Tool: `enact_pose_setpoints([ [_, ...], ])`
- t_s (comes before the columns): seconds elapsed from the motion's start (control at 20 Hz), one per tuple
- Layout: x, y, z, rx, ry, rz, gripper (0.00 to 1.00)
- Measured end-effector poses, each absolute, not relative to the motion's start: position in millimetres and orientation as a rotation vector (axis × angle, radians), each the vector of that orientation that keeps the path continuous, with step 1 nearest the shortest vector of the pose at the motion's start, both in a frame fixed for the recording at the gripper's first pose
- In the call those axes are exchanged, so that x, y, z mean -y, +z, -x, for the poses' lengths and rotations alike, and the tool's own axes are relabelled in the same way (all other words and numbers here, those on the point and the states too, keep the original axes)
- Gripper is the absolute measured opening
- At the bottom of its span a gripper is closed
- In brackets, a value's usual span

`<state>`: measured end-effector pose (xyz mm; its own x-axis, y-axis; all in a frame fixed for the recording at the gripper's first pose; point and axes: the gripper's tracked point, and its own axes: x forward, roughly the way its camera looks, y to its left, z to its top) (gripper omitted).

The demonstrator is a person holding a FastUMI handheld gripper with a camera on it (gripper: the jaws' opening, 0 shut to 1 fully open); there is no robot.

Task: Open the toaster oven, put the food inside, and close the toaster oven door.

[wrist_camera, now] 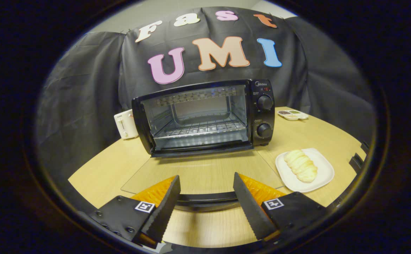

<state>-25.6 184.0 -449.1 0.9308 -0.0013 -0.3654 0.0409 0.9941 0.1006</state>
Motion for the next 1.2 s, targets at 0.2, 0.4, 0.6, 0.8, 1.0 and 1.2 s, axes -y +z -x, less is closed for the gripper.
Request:
enact_pose_setpoints([
  [0.2, -185.0, -451.7, 24.7, -0.372, -0.016, -0.071, 0.96],
  [0.4, -189.2, -442.7, 29.7, -0.349, 0.033, -0.075, 0.97],
  [0.6, -159.5, -408.4, 30.6, -0.269, -0.017, -0.065, 0.98],
  [0.8, -91.3, -395.4, 26.5, -0.23, -0.17, -0.05, 0.98],
  [1.0, -23.8, -421.2, 27.5, -0.285, -0.315, -0.038, 0.98],
  [1.2, 6.9, -445.2, 25.4, -0.343, -0.354, -0.069, 0.99],
])
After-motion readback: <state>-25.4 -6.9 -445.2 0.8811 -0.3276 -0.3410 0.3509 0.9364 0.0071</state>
